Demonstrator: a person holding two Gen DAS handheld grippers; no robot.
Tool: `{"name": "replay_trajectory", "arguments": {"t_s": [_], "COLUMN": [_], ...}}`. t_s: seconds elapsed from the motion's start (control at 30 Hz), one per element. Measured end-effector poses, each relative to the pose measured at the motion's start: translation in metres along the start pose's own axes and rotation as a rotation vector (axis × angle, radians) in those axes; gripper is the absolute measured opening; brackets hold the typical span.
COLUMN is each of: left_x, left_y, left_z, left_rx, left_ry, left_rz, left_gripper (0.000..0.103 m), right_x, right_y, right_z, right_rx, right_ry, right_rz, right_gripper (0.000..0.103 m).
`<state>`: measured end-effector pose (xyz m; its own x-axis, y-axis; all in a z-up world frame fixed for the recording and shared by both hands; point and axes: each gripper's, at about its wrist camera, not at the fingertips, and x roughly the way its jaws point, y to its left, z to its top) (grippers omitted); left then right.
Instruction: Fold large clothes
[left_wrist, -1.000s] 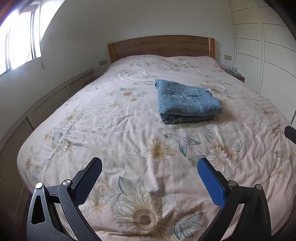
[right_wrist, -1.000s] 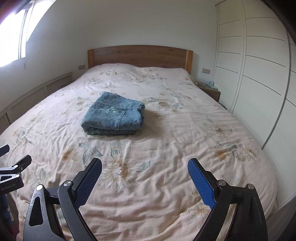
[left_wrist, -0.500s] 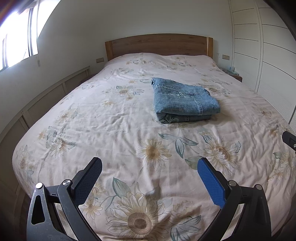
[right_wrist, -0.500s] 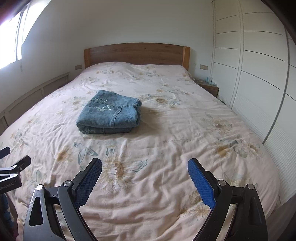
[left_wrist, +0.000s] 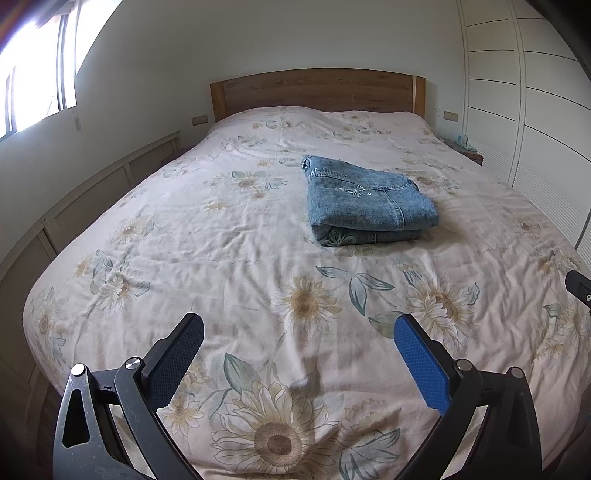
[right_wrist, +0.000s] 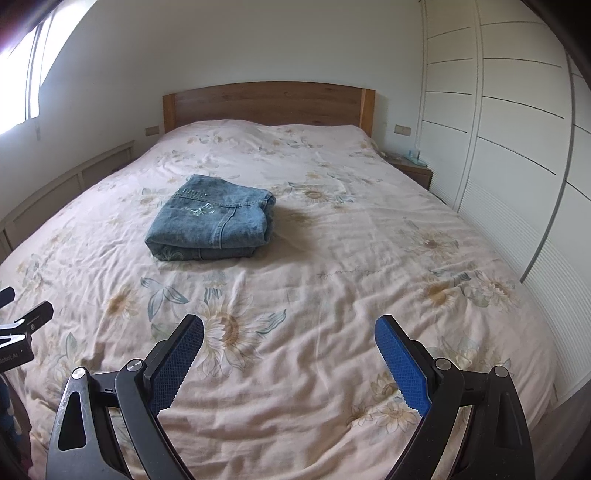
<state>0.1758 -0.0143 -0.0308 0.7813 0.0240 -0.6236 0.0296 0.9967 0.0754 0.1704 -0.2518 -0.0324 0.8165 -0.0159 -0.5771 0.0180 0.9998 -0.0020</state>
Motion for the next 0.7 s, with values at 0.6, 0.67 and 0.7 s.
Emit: {"name": "replay_trajectory", "arguments": {"t_s": [0.6, 0.67, 0.7], "left_x": [0.008, 0.008, 0.008], "left_y": [-0.001, 0.0, 0.001], "left_z": [-0.003, -0.003, -0.003], "left_rx": [-0.006, -0.007, -0.007], "left_ry": [0.022, 0.022, 0.021], "left_rz": [-0.015, -0.016, -0.017], "left_gripper": [0.102, 0.102, 0.102], "right_x": [0.011, 0.012, 0.012], "right_y": [-0.004, -0.004, -0.004], "right_z": [-0.009, -0.009, -0.009], "right_rx": [-0.003, -0.002, -0.002], "right_ry": [0.043, 0.046, 0.046], "right_rz": [-0.035, -0.037, -0.037], "right_gripper": [0.095, 0.095, 0.095]}}
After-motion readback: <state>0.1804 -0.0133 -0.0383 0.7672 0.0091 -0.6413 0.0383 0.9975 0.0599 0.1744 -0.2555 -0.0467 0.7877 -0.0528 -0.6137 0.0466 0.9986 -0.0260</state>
